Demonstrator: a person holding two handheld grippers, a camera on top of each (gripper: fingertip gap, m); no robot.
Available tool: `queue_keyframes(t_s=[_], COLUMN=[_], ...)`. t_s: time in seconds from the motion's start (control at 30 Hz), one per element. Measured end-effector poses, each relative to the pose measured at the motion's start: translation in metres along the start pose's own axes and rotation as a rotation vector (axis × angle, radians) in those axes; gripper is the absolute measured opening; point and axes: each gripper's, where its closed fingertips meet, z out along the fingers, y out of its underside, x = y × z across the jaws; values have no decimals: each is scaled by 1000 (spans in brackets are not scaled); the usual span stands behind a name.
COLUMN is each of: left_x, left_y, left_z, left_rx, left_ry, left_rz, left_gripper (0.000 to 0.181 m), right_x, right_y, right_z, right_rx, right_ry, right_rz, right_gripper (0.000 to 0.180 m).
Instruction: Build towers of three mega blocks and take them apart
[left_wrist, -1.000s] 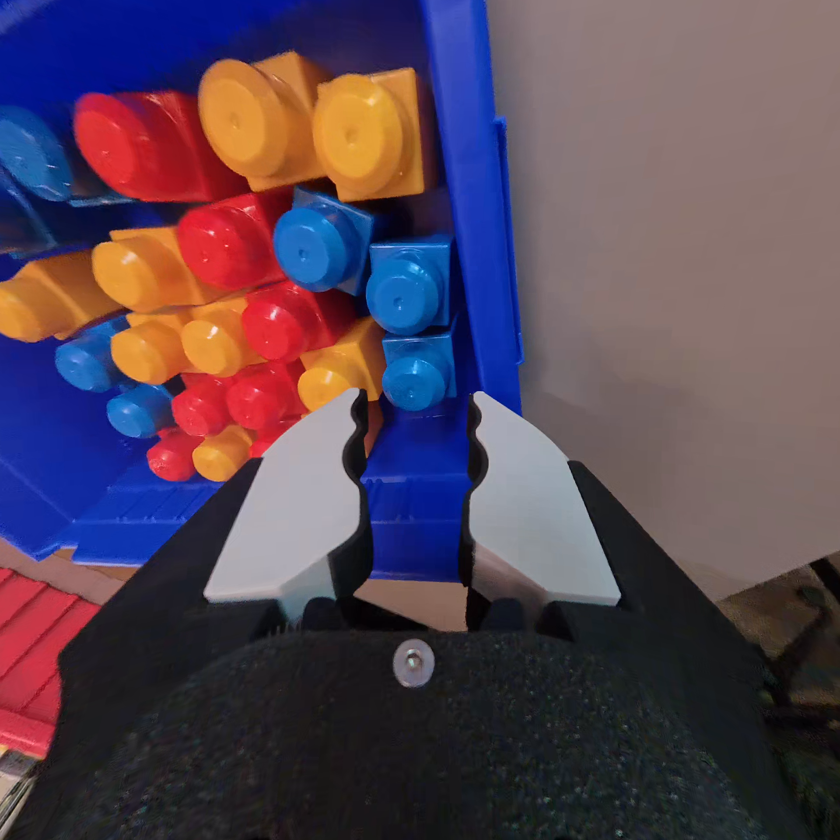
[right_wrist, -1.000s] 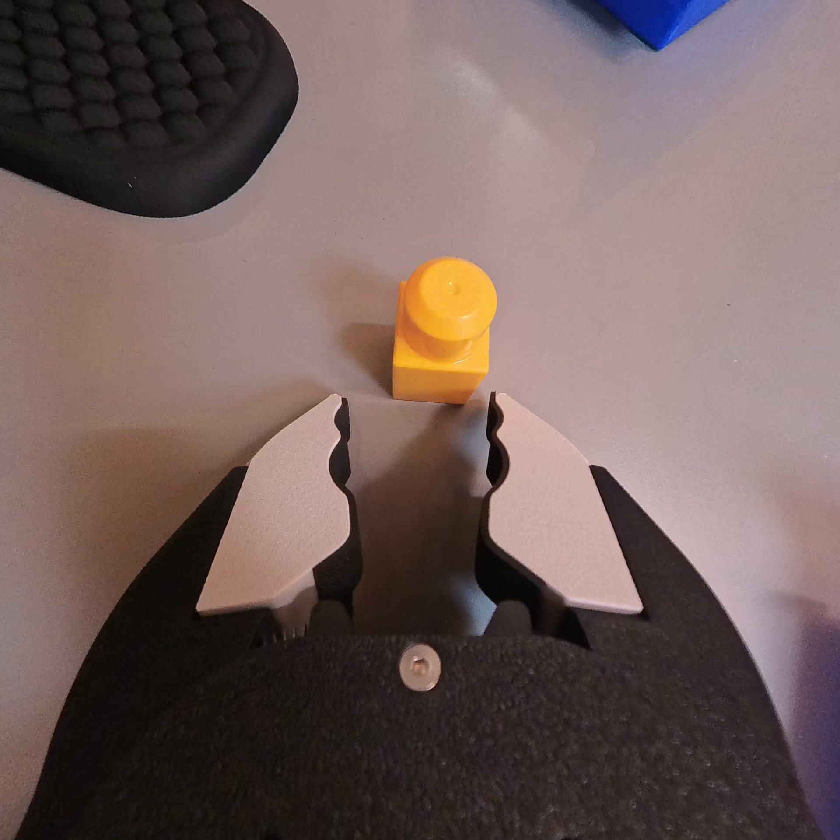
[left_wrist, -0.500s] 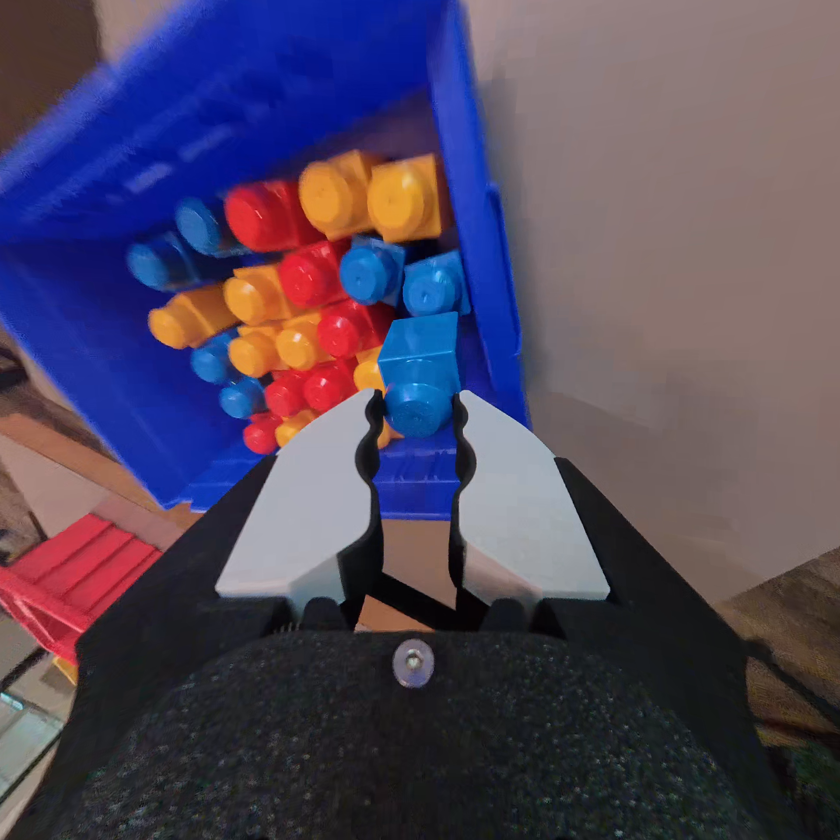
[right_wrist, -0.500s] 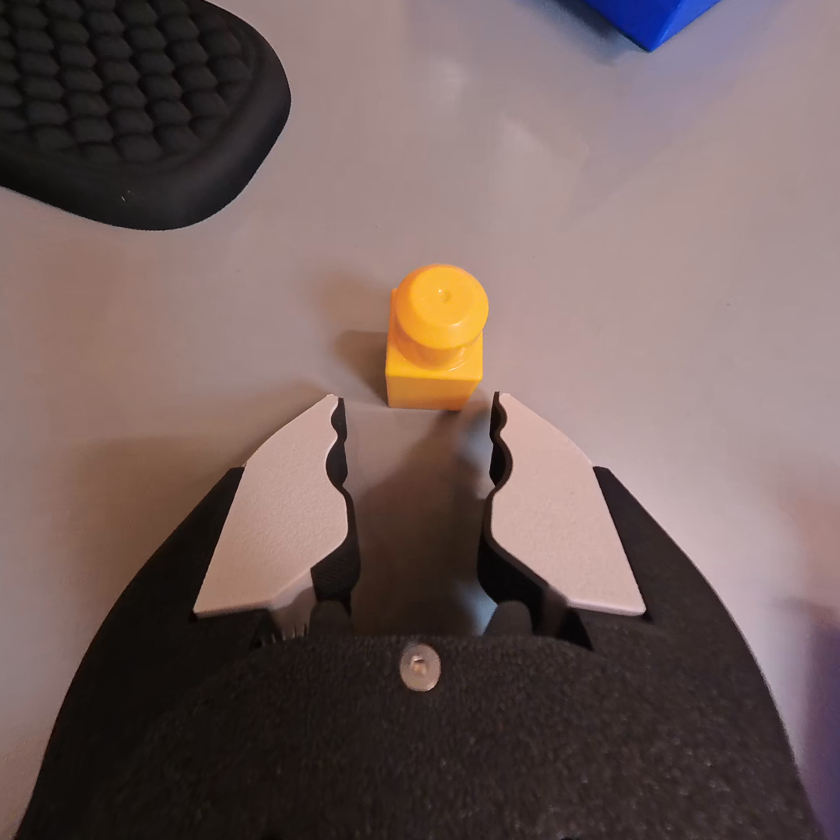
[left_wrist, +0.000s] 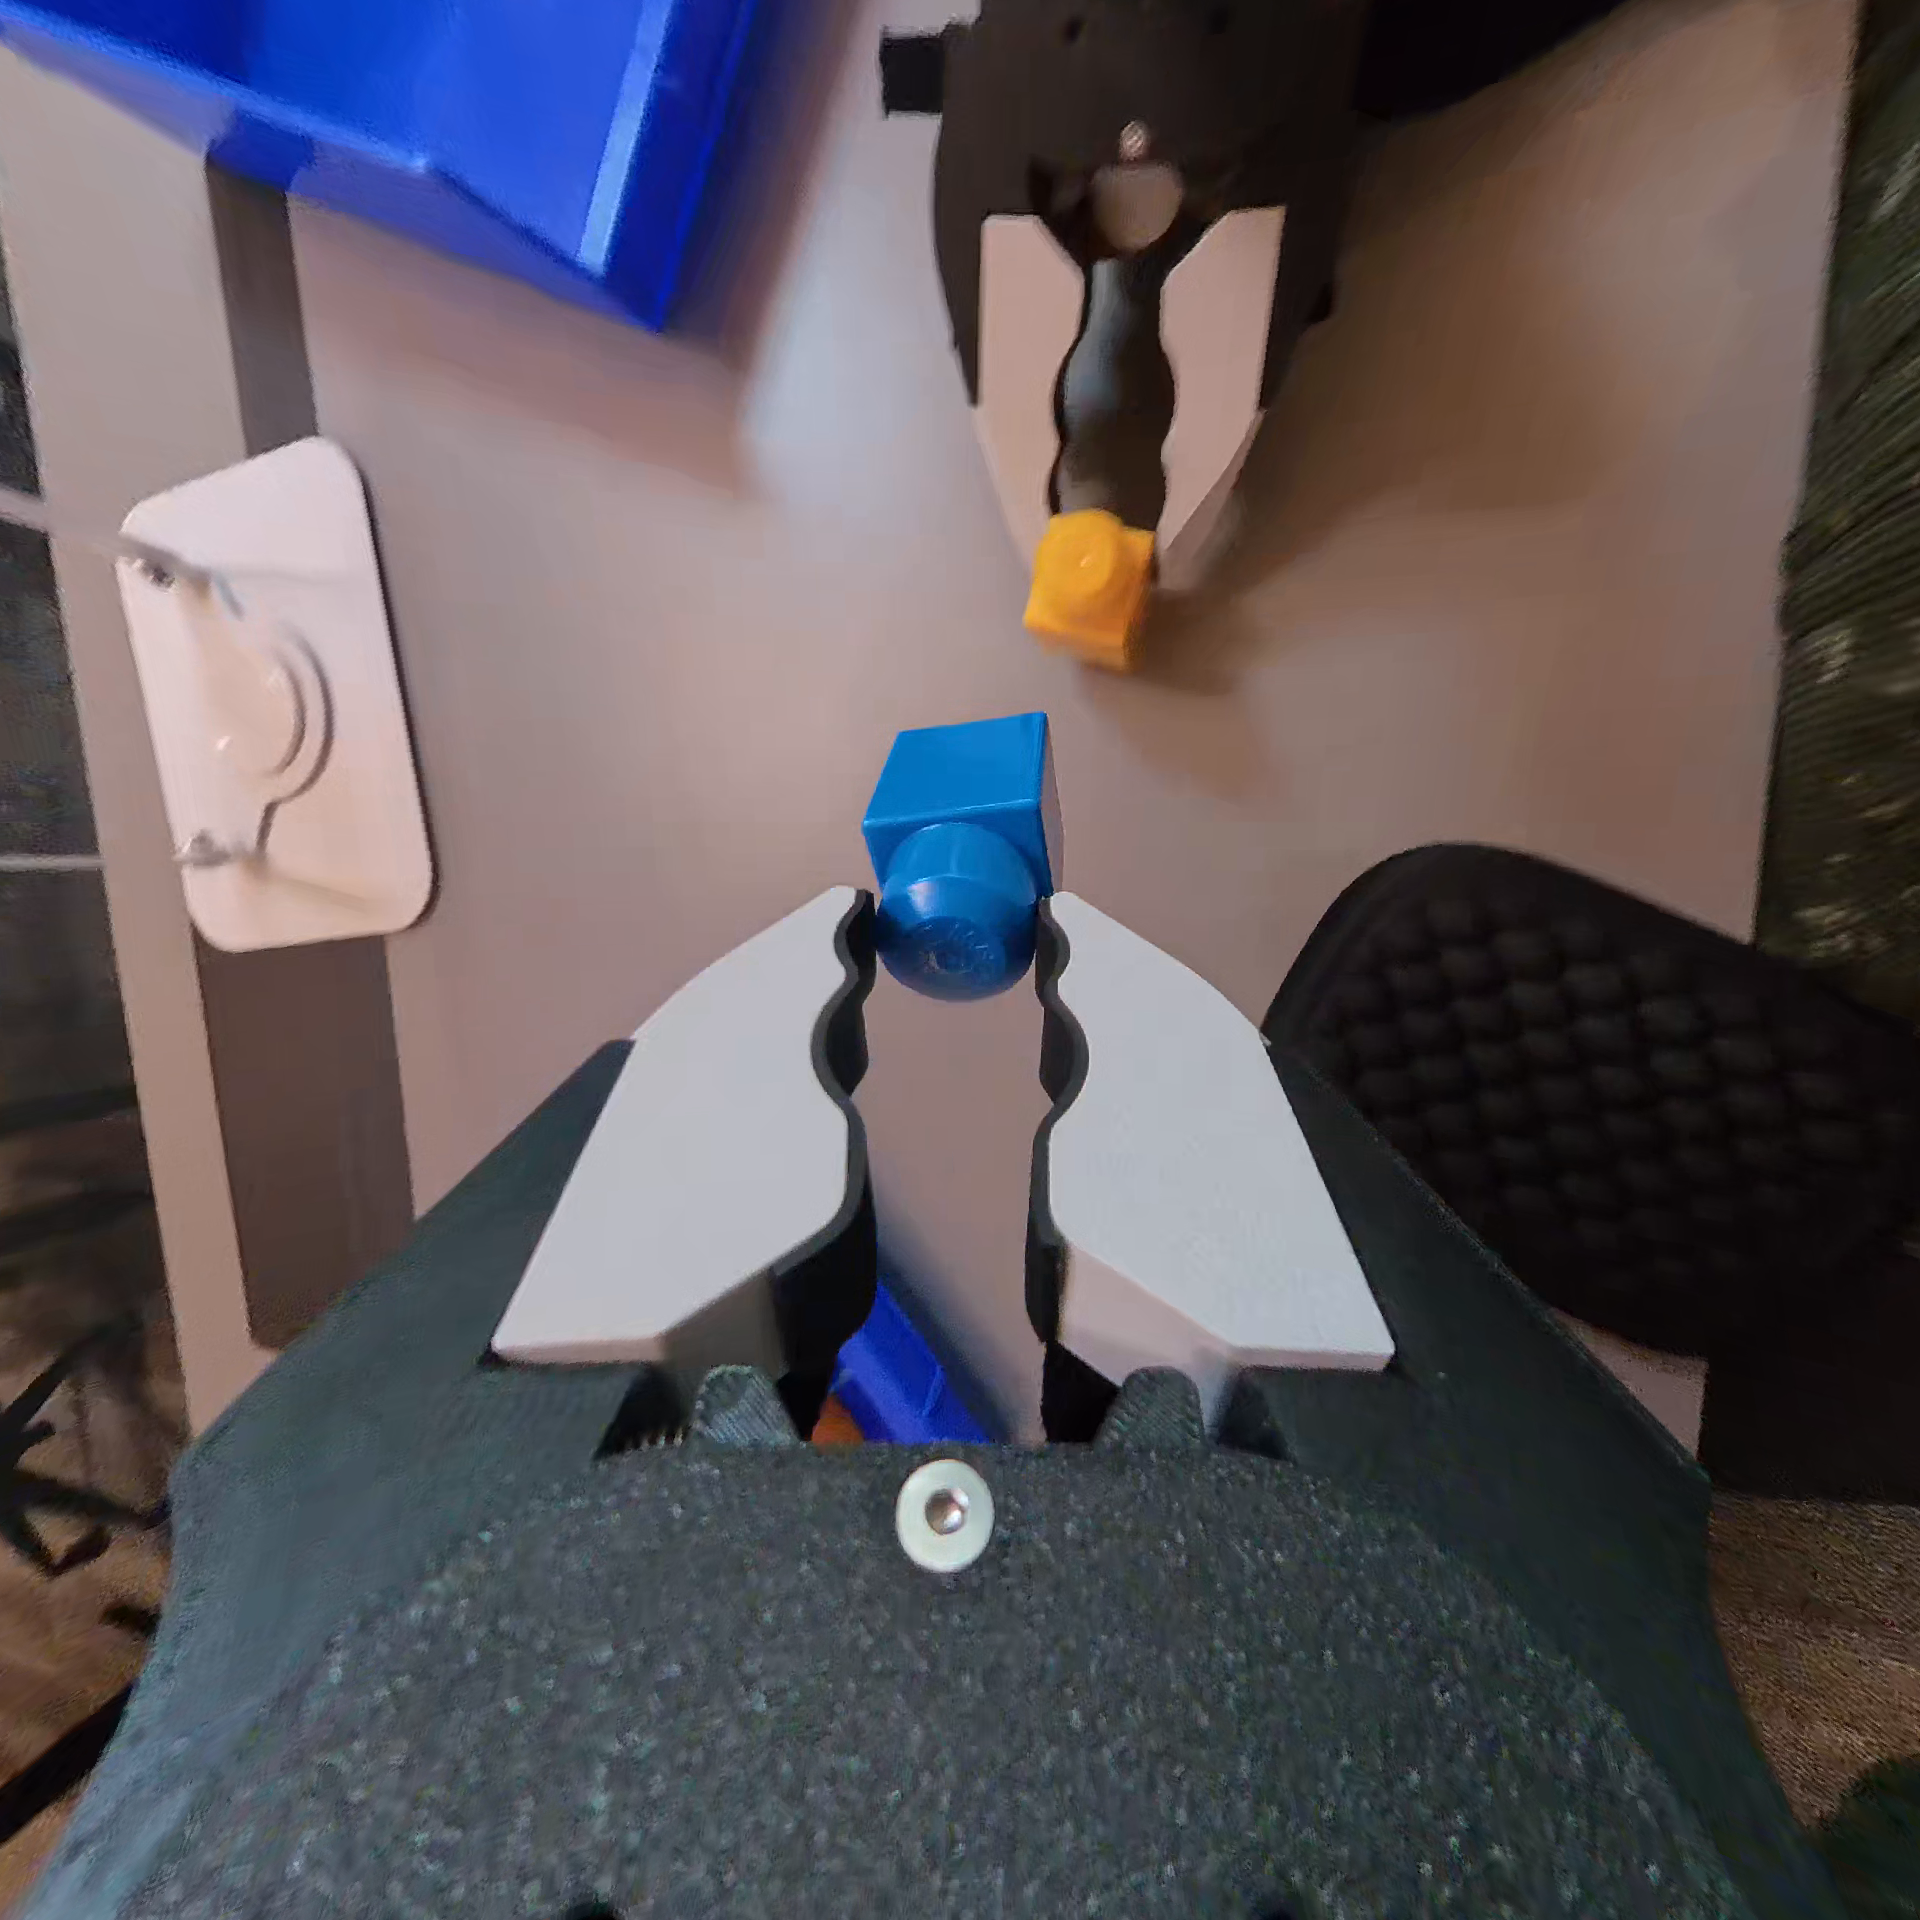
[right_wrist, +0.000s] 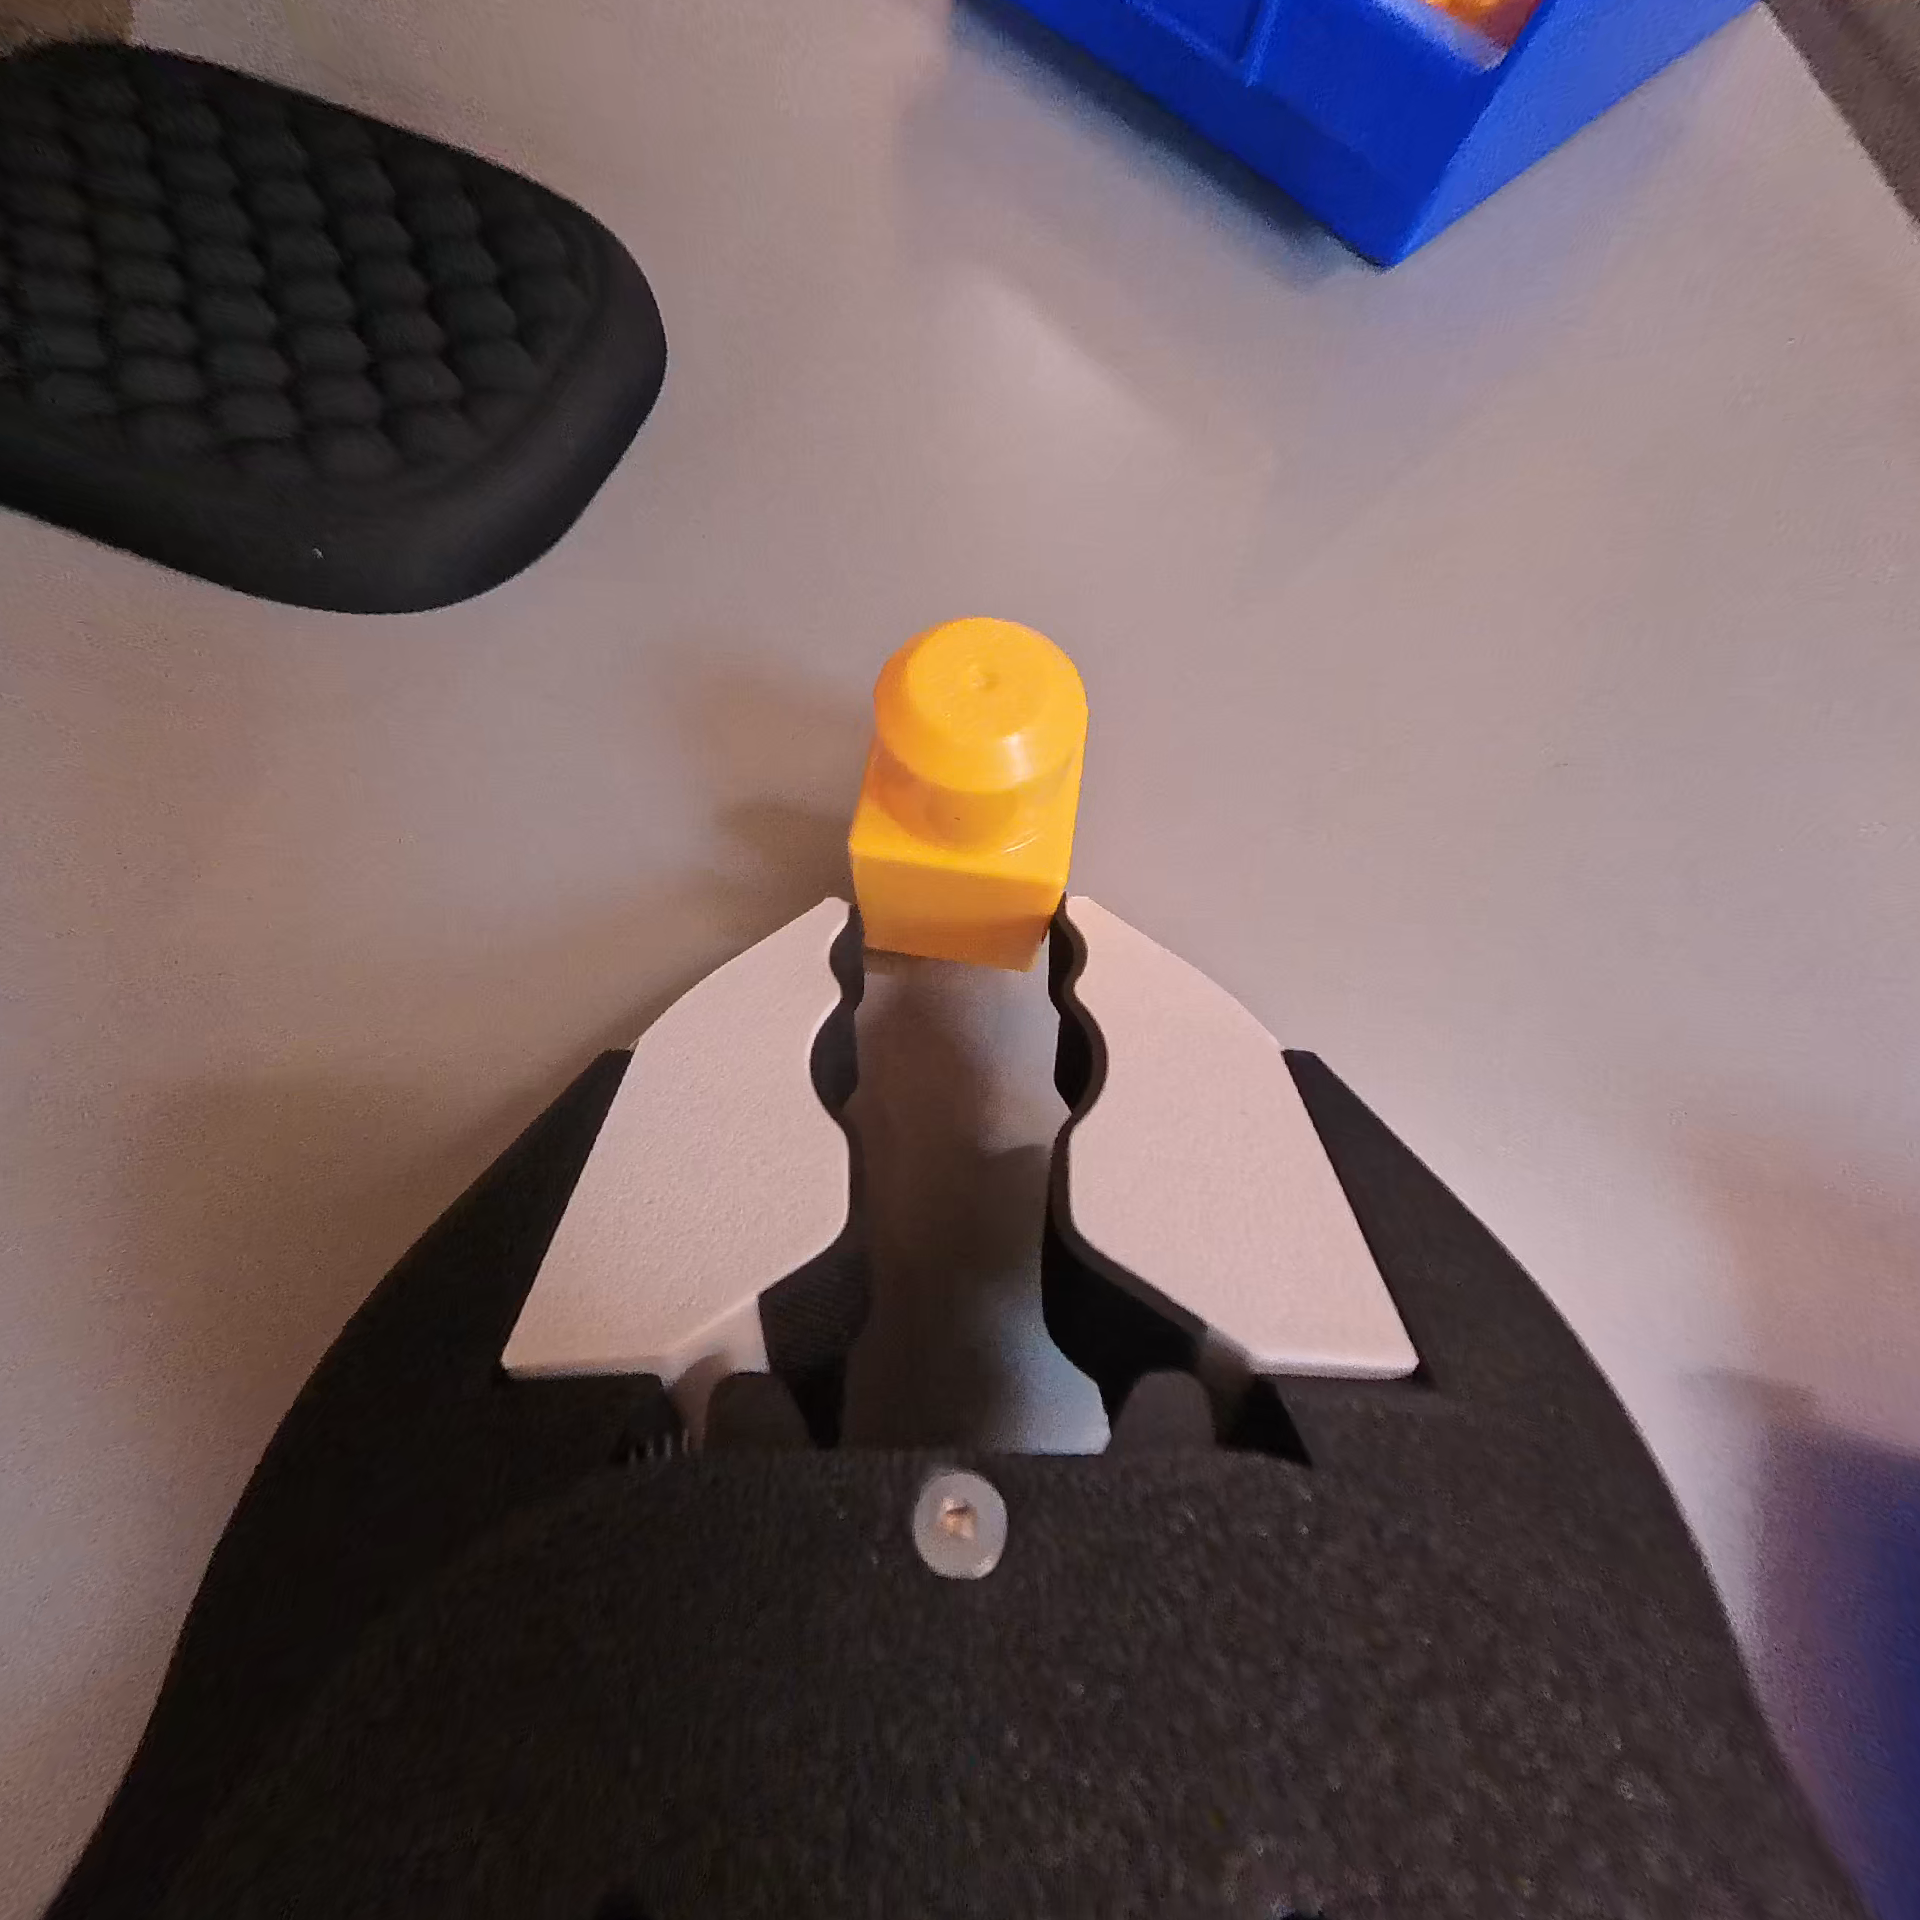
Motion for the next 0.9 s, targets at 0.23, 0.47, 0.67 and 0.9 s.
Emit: queue_keyframes(t_s=[0.23,0.47,0.67,0.9], left_x=[19,29,42,54], left_y=[-27,-32,-36,-47], left_z=[31,63,77,75], left_rx=[-1,-123,-193,-70], left_ry=[113,194,263,317], left_rz=[4,67,164,230], left_gripper=[29,29,29,29], right_x=[-4,-14,-21,-31], right_y=[-12,-11,-12,-15], right_z=[-6,0,0,-2], right_rx=[47,-4,-15,37], right_ry=[-16,-21,-43,-116], right_rz=[13,-22,-43,-25], right_gripper=[34,34,34,33])
